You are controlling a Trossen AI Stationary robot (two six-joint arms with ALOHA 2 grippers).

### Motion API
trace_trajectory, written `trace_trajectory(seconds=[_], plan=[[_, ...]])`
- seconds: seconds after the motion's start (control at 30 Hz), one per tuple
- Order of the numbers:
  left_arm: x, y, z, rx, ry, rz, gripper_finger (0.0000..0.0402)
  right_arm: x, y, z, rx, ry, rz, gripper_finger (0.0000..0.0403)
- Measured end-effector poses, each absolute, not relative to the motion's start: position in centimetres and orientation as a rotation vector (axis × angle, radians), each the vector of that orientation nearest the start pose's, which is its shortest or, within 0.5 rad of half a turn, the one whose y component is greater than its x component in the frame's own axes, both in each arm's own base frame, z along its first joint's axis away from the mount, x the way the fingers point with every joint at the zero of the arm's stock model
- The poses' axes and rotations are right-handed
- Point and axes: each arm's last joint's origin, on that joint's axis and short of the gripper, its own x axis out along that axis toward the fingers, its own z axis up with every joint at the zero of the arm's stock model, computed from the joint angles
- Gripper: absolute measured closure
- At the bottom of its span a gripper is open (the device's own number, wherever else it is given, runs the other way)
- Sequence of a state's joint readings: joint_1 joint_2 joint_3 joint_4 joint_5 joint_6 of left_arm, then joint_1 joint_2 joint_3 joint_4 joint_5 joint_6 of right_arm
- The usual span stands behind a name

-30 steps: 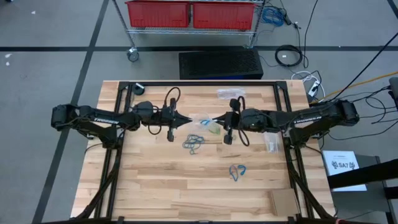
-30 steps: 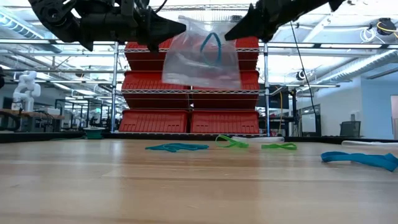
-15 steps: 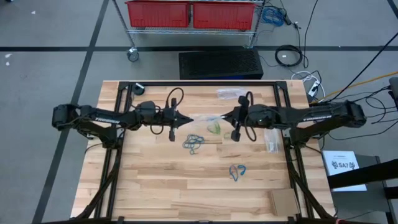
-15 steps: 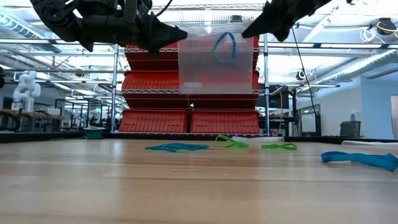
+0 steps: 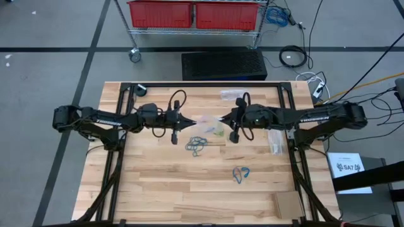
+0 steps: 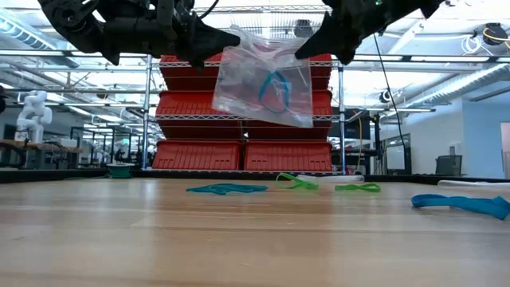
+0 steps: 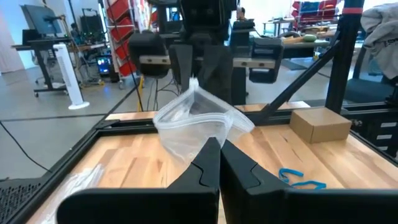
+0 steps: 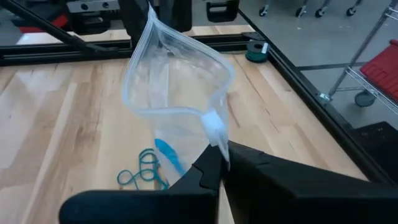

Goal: Sort rubber bands
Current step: Put the blue rubber band into the transparent zip bag

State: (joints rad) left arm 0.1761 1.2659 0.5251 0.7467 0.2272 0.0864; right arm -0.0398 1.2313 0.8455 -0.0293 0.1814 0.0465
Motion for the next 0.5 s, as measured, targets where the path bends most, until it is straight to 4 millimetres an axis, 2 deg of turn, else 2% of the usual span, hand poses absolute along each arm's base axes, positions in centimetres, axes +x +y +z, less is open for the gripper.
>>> trace_trajectory(seconds=[0.3,0.5], plan=[[25.5,3.9,23.5,0.09,-0.008,-0.051,0.0401,27.2,-1.6,29.2,0.009,0.425,-0.227,0.0399],[25.5,3.9,23.5,0.093,-0.008,-0.051,0.0401,26.9,-1.6,30.3,0.004,0.492,-0.228,0.035]])
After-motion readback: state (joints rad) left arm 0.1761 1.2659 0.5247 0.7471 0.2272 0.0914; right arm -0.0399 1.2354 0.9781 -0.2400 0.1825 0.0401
